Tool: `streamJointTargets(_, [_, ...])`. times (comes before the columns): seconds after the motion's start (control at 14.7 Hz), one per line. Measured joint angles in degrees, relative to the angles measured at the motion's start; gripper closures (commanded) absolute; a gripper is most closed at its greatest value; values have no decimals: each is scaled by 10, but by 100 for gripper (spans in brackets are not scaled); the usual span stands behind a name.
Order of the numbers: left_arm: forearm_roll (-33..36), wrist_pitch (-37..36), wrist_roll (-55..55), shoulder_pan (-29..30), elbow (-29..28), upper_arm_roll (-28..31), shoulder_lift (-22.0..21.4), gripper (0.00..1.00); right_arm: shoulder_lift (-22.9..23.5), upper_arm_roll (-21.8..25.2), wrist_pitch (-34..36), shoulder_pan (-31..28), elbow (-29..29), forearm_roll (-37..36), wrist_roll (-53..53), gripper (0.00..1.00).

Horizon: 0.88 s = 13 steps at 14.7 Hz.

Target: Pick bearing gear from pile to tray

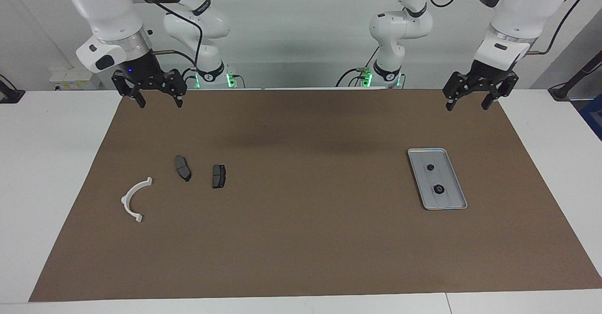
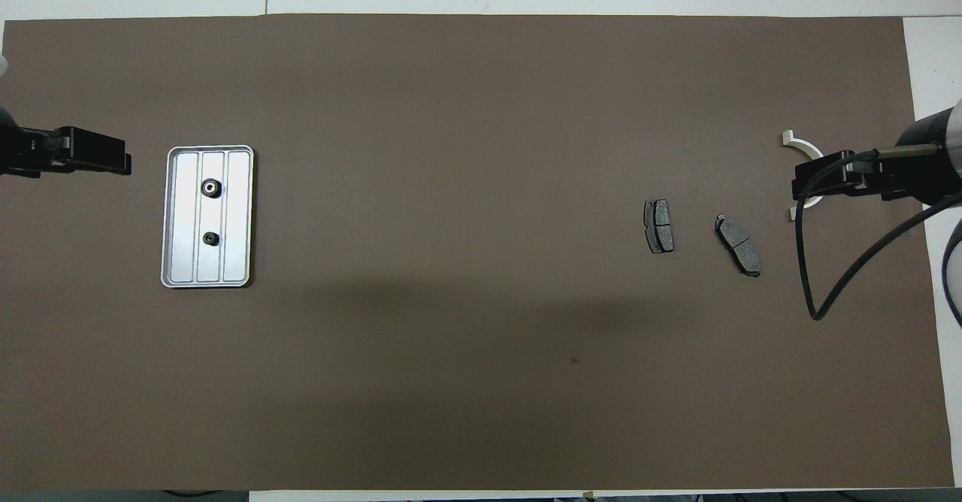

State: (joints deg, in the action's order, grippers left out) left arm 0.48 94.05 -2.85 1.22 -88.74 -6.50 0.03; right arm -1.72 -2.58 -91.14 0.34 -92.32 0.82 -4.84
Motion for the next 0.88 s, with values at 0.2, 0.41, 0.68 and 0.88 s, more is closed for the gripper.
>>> streamJointTargets(0.2, [3, 1, 0, 9, 0, 9, 1, 0, 0, 0, 0, 0, 0, 0, 0, 0])
streamJointTargets(0.41, [13, -10, 2, -26, 0, 64, 4, 0, 0, 0, 0, 0, 0, 0, 0, 0])
streamJointTargets(0.68, [13, -21, 4, -45, 0, 89, 4, 0, 0, 0, 0, 0, 0, 0, 0, 0])
streamJointTargets(0.88, [13, -22, 5, -50, 0, 89, 4, 0, 0, 0, 0, 0, 0, 0, 0, 0])
